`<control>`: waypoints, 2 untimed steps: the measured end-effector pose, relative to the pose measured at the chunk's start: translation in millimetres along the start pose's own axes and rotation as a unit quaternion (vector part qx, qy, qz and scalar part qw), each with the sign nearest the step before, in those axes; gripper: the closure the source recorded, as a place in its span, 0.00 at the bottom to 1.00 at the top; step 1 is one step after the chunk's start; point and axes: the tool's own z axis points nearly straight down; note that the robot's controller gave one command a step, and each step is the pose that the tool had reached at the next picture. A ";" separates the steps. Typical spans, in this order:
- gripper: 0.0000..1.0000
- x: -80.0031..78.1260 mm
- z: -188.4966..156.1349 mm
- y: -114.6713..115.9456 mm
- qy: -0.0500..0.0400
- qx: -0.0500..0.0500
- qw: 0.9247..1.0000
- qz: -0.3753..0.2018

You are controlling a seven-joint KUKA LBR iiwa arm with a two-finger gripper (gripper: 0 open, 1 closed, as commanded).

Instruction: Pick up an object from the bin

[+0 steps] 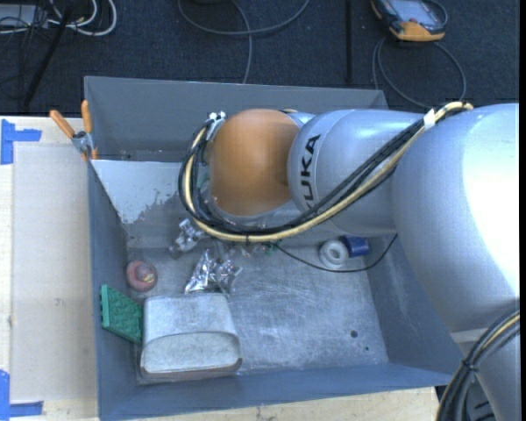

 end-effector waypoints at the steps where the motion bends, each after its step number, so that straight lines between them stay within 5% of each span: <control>1: 0.00 -0.8 -1.1 -1.1 0.002 -0.001 1.000 0.003; 2: 1.00 -0.9 -2.6 -1.3 0.003 -0.002 1.000 0.004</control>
Offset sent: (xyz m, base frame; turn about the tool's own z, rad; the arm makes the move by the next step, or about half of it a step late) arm 0.0000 0.0000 0.0000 0.0000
